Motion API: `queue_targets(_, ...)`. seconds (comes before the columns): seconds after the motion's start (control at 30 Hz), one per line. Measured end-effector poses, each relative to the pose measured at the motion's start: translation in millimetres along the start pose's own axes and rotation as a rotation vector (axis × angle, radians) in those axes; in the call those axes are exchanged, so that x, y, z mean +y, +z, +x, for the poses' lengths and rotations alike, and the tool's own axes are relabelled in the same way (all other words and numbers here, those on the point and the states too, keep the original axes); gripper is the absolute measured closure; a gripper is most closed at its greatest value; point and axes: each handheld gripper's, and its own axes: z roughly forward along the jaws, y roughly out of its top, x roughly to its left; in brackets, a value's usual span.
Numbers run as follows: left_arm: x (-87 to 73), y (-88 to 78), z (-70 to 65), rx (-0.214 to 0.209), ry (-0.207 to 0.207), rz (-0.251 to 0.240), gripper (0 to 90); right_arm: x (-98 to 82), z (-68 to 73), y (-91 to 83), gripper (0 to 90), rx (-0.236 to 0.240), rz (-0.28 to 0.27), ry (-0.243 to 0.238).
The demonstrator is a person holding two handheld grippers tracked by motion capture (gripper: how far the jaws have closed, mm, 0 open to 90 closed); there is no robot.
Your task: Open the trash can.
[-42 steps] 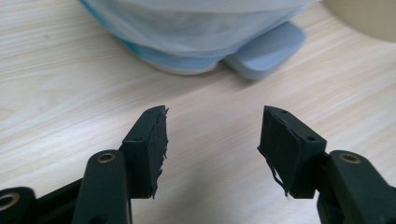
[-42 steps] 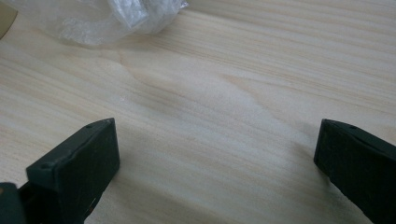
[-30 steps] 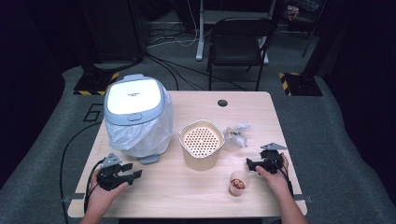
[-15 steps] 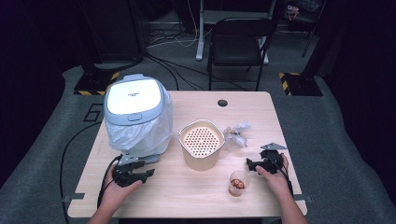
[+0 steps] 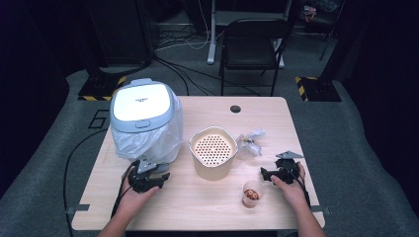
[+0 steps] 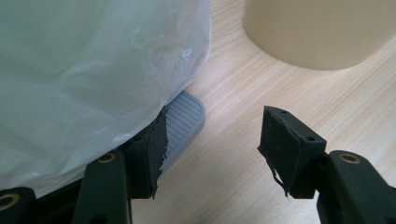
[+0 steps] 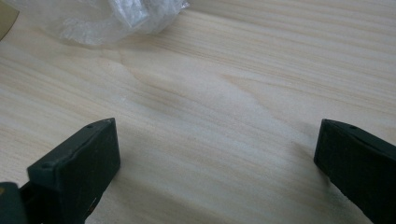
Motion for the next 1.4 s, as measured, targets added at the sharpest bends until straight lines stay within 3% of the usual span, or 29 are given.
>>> queue_targets(0.03,-0.3,1.8,1.4,0.002,0.040,0.016,41.5,0.0,0.0,0.0,0.0,0.000,0.000,0.000)
queue_targets(0.07,-3.3,3.2,-3.8,-0.002,-0.025,-0.001,41.2,0.0,0.0,-0.1,0.0,0.000,0.001,0.000)
queue_targets(0.13,-6.6,4.1,-4.8,0.002,-0.036,-0.025,41.2,0.0,-0.1,-0.1,0.0,0.002,0.001,0.000)
queue_targets(0.2,-7.7,3.3,-3.0,-0.002,-0.021,-0.023,41.3,0.0,-0.1,-0.1,0.0,0.002,0.000,-0.001)
queue_targets(0.23,-6.8,3.1,-0.4,0.016,0.056,-0.019,41.4,0.0,-0.1,-0.1,0.0,0.002,0.001,-0.001)
queue_targets(0.27,-7.4,3.9,-2.9,0.016,0.045,-0.016,41.5,0.0,-0.1,-0.1,0.0,0.002,0.001,-0.001)
queue_targets(0.3,-7.8,4.6,-6.7,0.038,0.084,0.006,41.5,0.0,-0.1,-0.1,0.0,0.003,0.001,-0.001)
queue_targets(0.4,-8.3,6.2,-10.0,0.071,0.120,0.009,41.5,0.0,-0.1,-0.2,0.0,0.004,0.002,-0.004)
queue_targets(0.5,-8.0,6.0,-8.7,0.065,0.119,0.012,41.5,-0.1,-0.3,0.0,0.0,0.002,0.001,-0.006)
queue_targets(0.57,-8.7,6.6,-6.0,0.041,0.075,-0.003,41.6,-0.1,-0.3,0.0,0.0,0.002,0.001,-0.006)
queue_targets(0.7,-8.7,6.3,-3.4,0.037,0.079,-0.007,41.7,-0.1,-0.2,-0.1,0.0,0.005,0.000,-0.005)
queue_targets(0.73,-9.1,6.6,-4.2,0.025,0.062,-0.006,41.7,-0.1,-0.3,-0.1,0.0,0.003,0.001,-0.006)
queue_targets(0.93,-9.4,7.0,-4.3,0.026,0.059,-0.005,41.8,-0.1,-0.2,0.0,0.0,0.004,0.000,-0.005)
queue_targets(1.03,-9.9,7.8,-3.9,0.042,0.091,-0.010,41.9,0.0,-0.1,-0.1,0.0,0.004,0.001,-0.005)
queue_targets(1.07,-9.9,7.8,-3.9,0.042,0.090,-0.009,41.9,0.0,-0.2,-0.1,0.0,0.004,0.002,-0.005)
queue_targets(1.1,-10.3,8.2,-5.1,0.030,0.064,-0.004,41.9,0.0,-0.2,-0.1,0.0,0.004,0.002,-0.005)
queue_targets(1.3,-11.3,9.0,-1.5,0.019,0.075,0.001,42.0,0.0,-0.3,0.0,0.0,0.003,0.001,-0.006)
queue_targets(1.33,-12.3,10.5,-2.9,0.015,0.048,-0.005,42.0,0.0,-0.3,0.0,0.0,0.003,0.001,-0.006)
queue_targets(1.37,-11.9,10.1,-1.2,0.023,0.075,0.007,42.0,0.0,-0.3,0.0,0.0,0.002,0.002,-0.007)
queue_targets(1.4,-12.5,11.3,-1.9,0.011,0.062,0.013,42.0,0.0,-0.3,0.0,0.0,0.002,0.002,-0.007)
